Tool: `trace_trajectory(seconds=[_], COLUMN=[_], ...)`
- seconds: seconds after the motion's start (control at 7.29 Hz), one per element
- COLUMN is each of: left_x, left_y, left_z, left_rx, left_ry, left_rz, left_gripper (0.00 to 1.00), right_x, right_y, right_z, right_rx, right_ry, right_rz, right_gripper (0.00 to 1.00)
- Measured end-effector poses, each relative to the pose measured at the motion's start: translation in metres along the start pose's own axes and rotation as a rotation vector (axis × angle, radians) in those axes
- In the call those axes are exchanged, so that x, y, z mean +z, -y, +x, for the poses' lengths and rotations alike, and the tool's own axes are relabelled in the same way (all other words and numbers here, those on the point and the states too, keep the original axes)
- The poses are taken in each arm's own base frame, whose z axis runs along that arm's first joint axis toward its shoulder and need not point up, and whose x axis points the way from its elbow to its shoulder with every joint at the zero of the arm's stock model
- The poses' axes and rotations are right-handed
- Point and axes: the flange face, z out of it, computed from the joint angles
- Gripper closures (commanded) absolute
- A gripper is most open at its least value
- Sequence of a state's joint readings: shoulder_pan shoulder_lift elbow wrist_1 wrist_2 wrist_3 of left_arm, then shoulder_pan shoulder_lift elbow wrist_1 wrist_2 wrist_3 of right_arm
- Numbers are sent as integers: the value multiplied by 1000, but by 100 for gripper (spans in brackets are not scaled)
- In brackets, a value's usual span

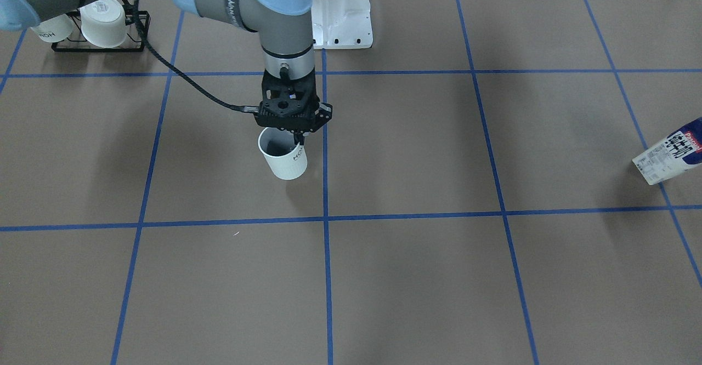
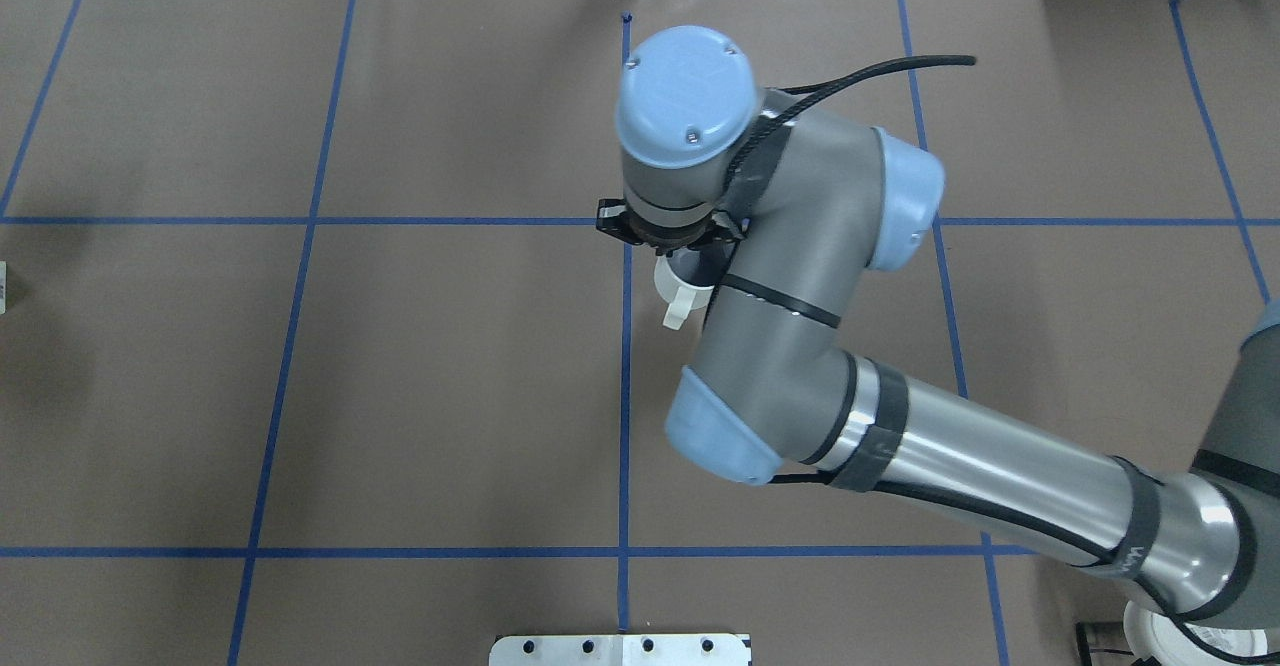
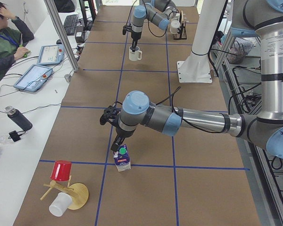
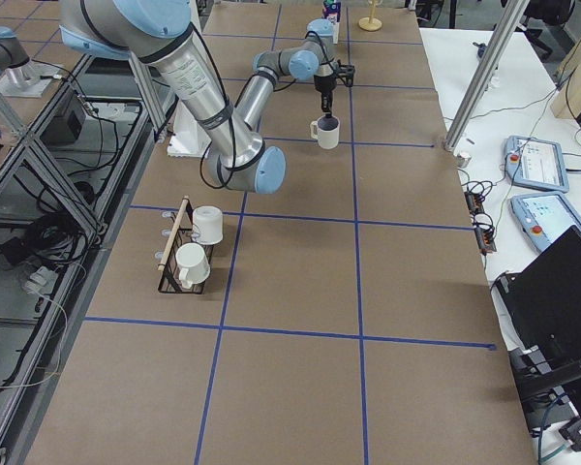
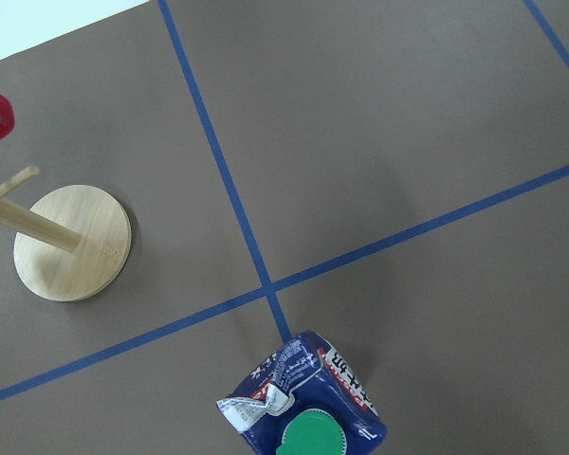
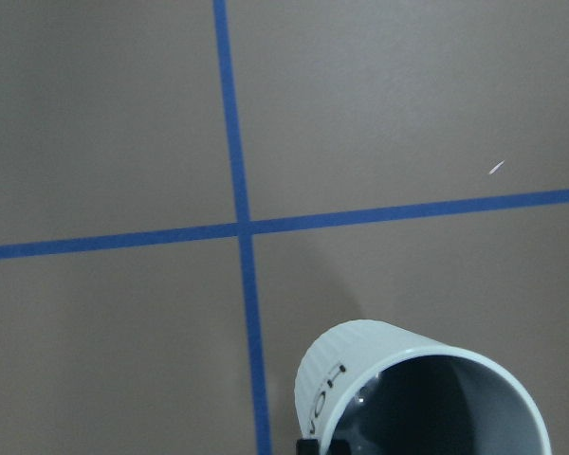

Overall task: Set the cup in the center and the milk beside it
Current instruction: 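Carry the white mug with the right gripper to the table's center square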

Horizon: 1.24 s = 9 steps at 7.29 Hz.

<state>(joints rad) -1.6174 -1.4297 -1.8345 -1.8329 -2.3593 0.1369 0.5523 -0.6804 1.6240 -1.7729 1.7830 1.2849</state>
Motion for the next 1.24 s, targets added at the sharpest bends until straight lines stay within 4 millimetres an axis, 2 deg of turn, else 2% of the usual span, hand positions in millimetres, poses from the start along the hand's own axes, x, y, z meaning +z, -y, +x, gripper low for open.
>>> trace_trajectory(seconds=[0.14,0.27,0.69,0.96,1.1,1.24], left_x=[0,0,2,2,2,2], left_y=[0,0,0,2,2,2], left_z=[0,0,-2,-2,-2,-2], left_rx=[0,0,-2,-1,0,0], left_ry=[0,0,0,0,0,0], left_rz=[-1,-1,-2,-2,-1,-1], left_gripper=[2,2,2,2,2,2], right_x=[8,18,34,37,37,37], right_y=[-11,-24,-57,-71,-75,-77], right_z=[-32,-48,-61,-67,-69,-71], right_rx=[4,-1,-25,-42,-48,-52], right_ry=[-18,-38,-105,-111,-108,-104], right_rz=[-15,-30,-80,-94,-96,-97], right_gripper=[100,100,100,100,63,17])
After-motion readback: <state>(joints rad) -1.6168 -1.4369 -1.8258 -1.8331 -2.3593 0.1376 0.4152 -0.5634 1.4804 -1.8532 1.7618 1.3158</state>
